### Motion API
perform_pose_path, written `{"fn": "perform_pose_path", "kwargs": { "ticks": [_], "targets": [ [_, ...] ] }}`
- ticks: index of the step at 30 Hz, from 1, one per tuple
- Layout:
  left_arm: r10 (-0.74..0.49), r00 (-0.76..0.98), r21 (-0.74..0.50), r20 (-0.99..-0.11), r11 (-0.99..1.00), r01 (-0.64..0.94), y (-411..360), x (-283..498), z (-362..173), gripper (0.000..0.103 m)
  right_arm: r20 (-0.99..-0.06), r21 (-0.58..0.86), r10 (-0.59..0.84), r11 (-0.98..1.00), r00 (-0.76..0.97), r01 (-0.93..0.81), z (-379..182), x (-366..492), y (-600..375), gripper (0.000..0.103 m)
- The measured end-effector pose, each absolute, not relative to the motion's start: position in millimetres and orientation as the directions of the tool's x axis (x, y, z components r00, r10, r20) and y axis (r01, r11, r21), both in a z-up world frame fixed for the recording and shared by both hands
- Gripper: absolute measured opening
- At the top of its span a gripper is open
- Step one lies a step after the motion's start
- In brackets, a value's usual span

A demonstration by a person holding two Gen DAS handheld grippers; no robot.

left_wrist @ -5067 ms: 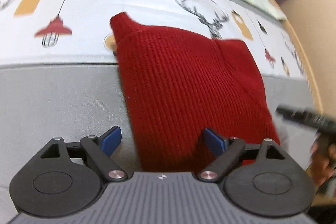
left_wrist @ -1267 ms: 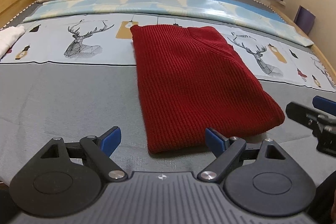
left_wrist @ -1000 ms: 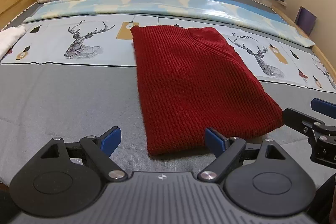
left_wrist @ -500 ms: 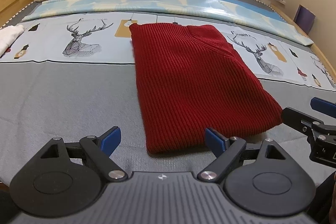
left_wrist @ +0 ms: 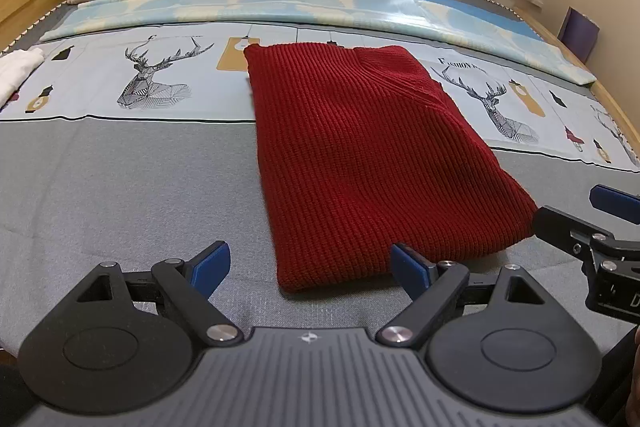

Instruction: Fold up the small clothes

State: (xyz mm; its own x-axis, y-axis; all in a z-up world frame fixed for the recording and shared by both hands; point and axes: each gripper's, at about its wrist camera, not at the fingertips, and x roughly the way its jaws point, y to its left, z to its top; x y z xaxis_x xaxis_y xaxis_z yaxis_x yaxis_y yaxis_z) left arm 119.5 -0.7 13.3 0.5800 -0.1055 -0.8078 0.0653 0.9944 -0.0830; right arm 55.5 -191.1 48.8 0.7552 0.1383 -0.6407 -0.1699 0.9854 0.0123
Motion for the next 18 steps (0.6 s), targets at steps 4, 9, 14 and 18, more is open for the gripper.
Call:
{"fn": "perform_pose_path", "kwargs": {
  "ticks": [4, 9, 14, 18],
  "targets": [
    [-0.107, 0.581, -0.082, -0.806, 0.994, 0.070, -1.9, 119.7, 12.7, 0.091, -0.640, 0.011, 0.139, 0.985, 0.756, -0.172, 48.4, 55.3, -191.0, 0.090],
    [-0.111, 0.585, -0.081, -0.803, 0.994, 0.077, -3.0, 119.0, 12.2, 0.091, -0.638, 0.005, 0.142, 0.984, 0.757, -0.181, 47.2, 54.5, -190.6, 0.090],
    [-0.114, 0.592, -0.080, -0.798, 0.993, 0.084, -2.8, 117.5, 12.3, 0.091, -0.635, 0.001, 0.146, 0.982, 0.758, -0.188, 47.6, 52.9, -191.9, 0.090],
    [-0.118, 0.599, -0.082, -0.792, 0.993, 0.086, -2.3, 116.5, 13.9, 0.091, -0.634, -0.002, 0.146, 0.982, 0.759, -0.191, 48.4, 52.2, -191.6, 0.090]
  ]
}}
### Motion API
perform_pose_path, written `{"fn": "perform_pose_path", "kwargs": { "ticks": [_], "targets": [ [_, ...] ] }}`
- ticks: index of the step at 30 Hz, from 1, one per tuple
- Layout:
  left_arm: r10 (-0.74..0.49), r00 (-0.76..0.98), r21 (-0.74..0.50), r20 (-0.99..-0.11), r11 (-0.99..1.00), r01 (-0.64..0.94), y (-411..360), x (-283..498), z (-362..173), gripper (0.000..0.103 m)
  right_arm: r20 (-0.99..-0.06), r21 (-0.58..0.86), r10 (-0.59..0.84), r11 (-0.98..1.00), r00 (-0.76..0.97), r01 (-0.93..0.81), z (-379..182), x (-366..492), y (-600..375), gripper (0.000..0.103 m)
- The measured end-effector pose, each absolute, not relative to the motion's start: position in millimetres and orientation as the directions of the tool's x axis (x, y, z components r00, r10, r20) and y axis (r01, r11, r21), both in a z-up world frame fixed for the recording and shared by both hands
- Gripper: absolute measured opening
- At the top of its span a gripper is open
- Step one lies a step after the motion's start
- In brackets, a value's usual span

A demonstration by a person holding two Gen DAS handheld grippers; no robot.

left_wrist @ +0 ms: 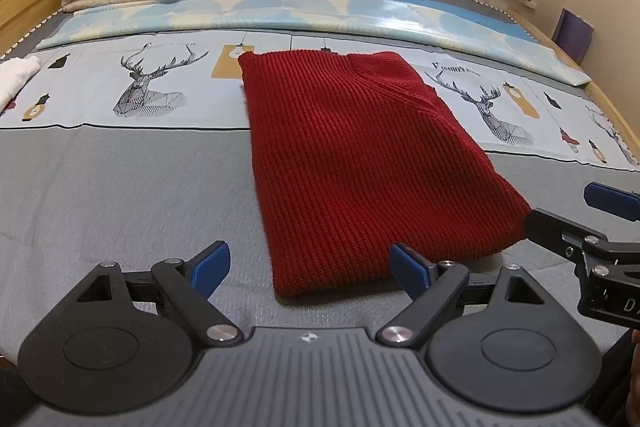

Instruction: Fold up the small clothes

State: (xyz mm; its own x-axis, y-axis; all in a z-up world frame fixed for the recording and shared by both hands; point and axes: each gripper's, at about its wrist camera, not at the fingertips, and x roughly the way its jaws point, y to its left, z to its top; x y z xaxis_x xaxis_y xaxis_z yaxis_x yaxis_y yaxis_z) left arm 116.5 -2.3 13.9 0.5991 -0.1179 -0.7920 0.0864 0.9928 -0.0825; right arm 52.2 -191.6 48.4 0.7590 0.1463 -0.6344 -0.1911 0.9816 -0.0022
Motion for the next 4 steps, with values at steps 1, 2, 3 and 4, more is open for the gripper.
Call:
{"fn": "perform_pose_path", "kwargs": {
  "ticks": [1, 2, 3, 4],
  "targets": [
    [-0.119, 0.601, -0.082, -0.790, 0.993, 0.089, -1.2, 115.5, 14.3, 0.091, -0.634, -0.003, 0.146, 0.982, 0.759, -0.191, 48.3, 52.1, -191.7, 0.090],
    [-0.119, 0.603, -0.081, -0.789, 0.993, 0.089, -1.1, 115.1, 14.7, 0.091, -0.635, -0.003, 0.146, 0.982, 0.759, -0.191, 48.4, 52.1, -191.5, 0.090],
    [-0.119, 0.603, -0.082, -0.789, 0.993, 0.088, -0.9, 114.8, 14.8, 0.091, -0.635, -0.002, 0.146, 0.982, 0.759, -0.191, 48.4, 52.1, -191.6, 0.090],
    [-0.119, 0.603, -0.083, -0.789, 0.993, 0.088, -0.4, 114.5, 15.0, 0.091, -0.634, -0.002, 0.146, 0.982, 0.759, -0.191, 48.5, 51.9, -191.6, 0.090]
  ]
}}
